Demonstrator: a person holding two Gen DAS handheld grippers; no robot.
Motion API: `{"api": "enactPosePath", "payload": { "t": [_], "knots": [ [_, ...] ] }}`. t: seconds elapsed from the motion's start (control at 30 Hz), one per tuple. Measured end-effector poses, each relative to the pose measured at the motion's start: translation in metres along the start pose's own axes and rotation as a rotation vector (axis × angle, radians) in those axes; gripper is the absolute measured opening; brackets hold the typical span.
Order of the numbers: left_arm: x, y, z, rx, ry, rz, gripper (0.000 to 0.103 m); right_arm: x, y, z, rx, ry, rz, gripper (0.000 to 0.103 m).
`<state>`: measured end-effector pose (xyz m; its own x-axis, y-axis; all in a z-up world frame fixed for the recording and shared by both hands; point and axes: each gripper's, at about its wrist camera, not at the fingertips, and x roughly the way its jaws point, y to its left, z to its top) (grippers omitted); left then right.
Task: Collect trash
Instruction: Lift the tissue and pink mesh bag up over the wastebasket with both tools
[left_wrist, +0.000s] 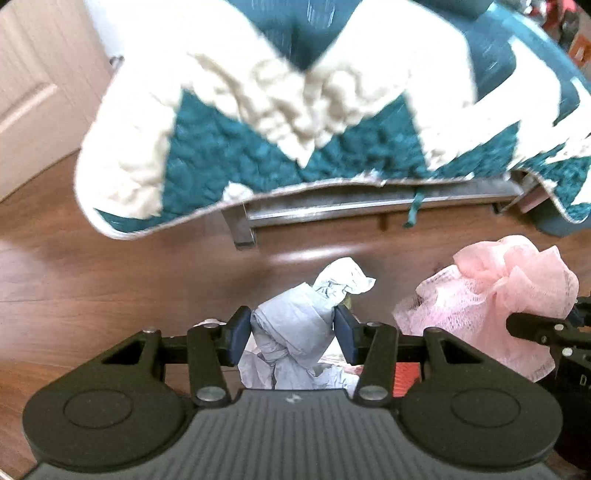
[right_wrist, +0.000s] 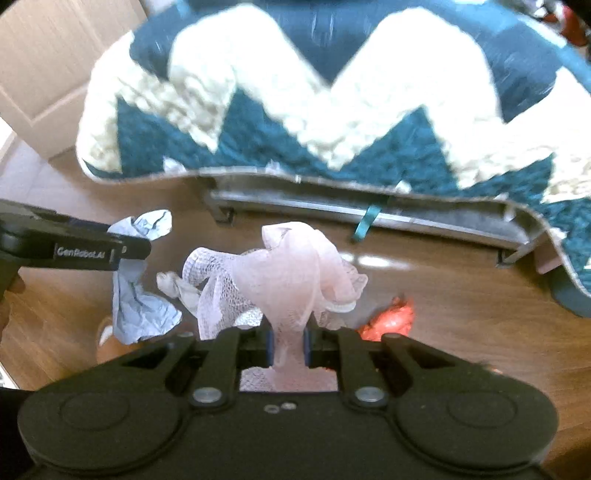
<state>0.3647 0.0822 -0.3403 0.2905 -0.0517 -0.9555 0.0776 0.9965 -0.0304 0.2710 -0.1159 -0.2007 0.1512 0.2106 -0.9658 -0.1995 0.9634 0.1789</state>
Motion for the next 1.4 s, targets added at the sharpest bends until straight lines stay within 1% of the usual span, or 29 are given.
{"api": "enactPosePath", "payload": {
  "t": [0.2, 0.37, 0.53, 0.73, 0.93, 1.1, 1.27, 1.4],
  "knots": [
    [-0.073, -0.005, -0.008, -0.054, -0.068, 0.001, 0.048, -0.066, -0.001, -0.001, 0.018, -0.093, -0.006, 0.012],
    [-0.125, -0.005, -0.011, -0.087, -0.138, 0.003, 0.048, -0.123, 0.003, 0.001, 0.016, -0.186, -0.006, 0.012],
    [-0.176, -0.006, -0.007, -0.108, -0.23, 0.002, 0.048, -0.175, 0.008, 0.009, -0.015, -0.282, -0.012, 0.012],
    [-0.237, -0.01, 0.004, -0.118, -0.351, -0.005, 0.048, -0.239, 0.015, 0.026, -0.063, -0.4, -0.024, 0.012],
    [-0.292, -0.017, 0.025, -0.111, -0.471, -0.014, 0.048, -0.292, 0.025, 0.051, -0.119, -0.514, -0.047, 0.012],
    [-0.338, -0.02, 0.052, -0.108, -0.583, -0.015, 0.048, -0.327, 0.03, 0.083, -0.145, -0.601, -0.069, 0.012],
    [-0.378, -0.022, 0.085, -0.103, -0.69, -0.006, 0.048, -0.349, 0.033, 0.124, -0.155, -0.671, -0.108, 0.012],
    [-0.402, -0.025, 0.115, -0.104, -0.754, -0.012, 0.048, -0.359, 0.032, 0.157, -0.14, -0.697, -0.124, 0.012]
  ]
}}
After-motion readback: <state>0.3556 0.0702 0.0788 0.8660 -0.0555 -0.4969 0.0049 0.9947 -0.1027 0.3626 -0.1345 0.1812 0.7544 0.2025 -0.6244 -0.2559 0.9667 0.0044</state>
